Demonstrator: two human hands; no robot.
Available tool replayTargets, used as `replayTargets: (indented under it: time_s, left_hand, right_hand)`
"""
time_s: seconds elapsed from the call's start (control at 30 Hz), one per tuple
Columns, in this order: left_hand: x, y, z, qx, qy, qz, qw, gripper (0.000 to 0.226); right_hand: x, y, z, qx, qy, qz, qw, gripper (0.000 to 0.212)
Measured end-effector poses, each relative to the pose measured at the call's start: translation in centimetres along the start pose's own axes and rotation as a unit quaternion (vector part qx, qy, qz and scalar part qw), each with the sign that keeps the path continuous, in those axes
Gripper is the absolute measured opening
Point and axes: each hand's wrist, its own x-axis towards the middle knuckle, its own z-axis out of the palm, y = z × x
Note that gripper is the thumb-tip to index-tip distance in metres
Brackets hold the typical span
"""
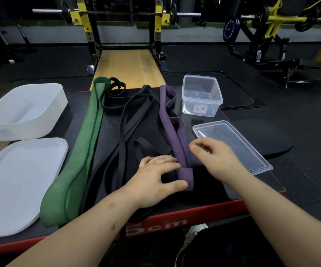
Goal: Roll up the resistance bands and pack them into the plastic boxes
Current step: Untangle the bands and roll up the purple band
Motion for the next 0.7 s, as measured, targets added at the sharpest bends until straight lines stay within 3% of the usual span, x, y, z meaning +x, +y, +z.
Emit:
replayTargets:
  time_s: [0.17,0.37,0.43,0.53,0.6,0.7]
  left_hand:
    - [0.0,-0.2,-0.1,-0.012,0.001,-0.001,1.000,0.058]
    - [-0.1,-0.1,-0.1,-0.027,0.005,-0.008,1.000,0.061]
    - [-0.1,0.0,-0.2,-0.028,0.005,-0.009,1.000,0.060]
    - [-0.1,0.0,-0.3,-0.020,0.005,-0.005,1.000,0.058]
    - [-0.1,0.1,-0.4,-0.015,0.001,-0.003,1.000,0.059]
    - [-0.2,0.1,-0.4,-0.017,-0.002,-0.002,1.000,0.058]
  right_hand:
    - [7.6,-3.1,0.7,-0.150,0.001,0.049,0.987,0.020]
    - [15.0,-3.4,3.0,-0.270,-0.039,0.027,0.962,0.034]
    - [16.4,-3.2,3.3,-0.325,-0.061,0.014,0.944,0.041]
    - [17.7,-2.8,4.1,-0.421,-0.076,-0.013,0.904,0.031]
    - [18.3,-2.4,4.4,-0.405,-0.067,0.005,0.912,0.027]
    - [19.1,-1.4,4.1,-0.187,-0.022,0.122,0.974,0.027]
